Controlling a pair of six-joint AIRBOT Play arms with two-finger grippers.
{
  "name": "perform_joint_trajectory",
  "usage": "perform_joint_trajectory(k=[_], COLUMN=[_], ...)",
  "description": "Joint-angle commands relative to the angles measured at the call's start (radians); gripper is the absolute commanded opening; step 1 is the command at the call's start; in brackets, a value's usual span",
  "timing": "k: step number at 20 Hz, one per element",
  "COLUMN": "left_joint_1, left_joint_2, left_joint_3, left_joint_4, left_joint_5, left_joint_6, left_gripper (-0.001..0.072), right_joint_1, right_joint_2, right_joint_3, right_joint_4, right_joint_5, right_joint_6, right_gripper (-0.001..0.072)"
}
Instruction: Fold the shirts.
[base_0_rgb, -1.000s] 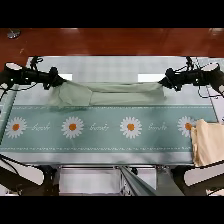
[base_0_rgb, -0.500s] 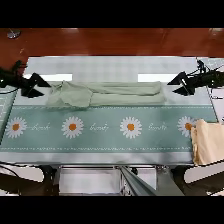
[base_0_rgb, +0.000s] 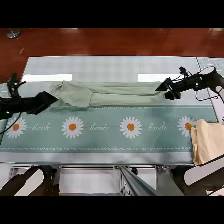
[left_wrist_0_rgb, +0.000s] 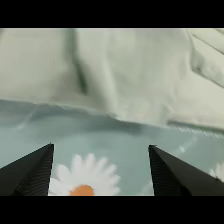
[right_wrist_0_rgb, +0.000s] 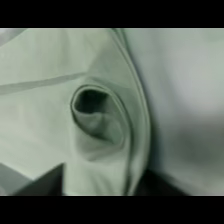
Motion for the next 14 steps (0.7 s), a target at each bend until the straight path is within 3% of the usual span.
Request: perform_joint_trajectory(k=[1, 2, 3, 6, 9, 12, 14], left_joint_1=[-0.137, -0.163, -0.187, -0.267, -0.438, -0.671, -0.788], left_joint_2=[0.053, 0.039, 0.027, 0.005, -0.024, -0.089, -0.22], left_joint_3=[-0.061, -0.054, -0.043, 0.01, 0.08, 0.146, 0.243], left_joint_4=[-0.045, -0.058, -0.075, -0.148, -0.117, 0.069, 0.112], left_joint_5=[0.006, 0.004, 0.002, 0.013, 0.151, 0.417, 0.428], left_joint_6=[0.039, 0.039, 0.043, 0.077, 0.066, -0.14, -0.202], left_gripper=[0.0655, 0.036, 0.0032, 0.0023, 0.0021, 0.0019, 0.0019], right_joint_1=[0.063, 0.064, 0.061, 0.055, 0.029, 0.023, 0.027], right_joint_2=[-0.011, -0.003, 0.014, 0.159, 0.421, 0.715, 0.885], right_joint_3=[0.01, 0.011, 0.011, -0.014, -0.188, -0.399, -0.494], right_joint_4=[0.039, 0.039, 0.02, -0.238, -0.257, -0.27, -0.267], right_joint_5=[-0.01, 0.014, 0.05, 0.113, 0.043, -0.006, -0.005], right_joint_6=[-0.005, -0.004, -0.008, -0.006, -0.035, -0.027, 0.014], right_gripper=[0.0168, 0.002, 0.002, 0.002, 0.002, 0.002, 0.0021])
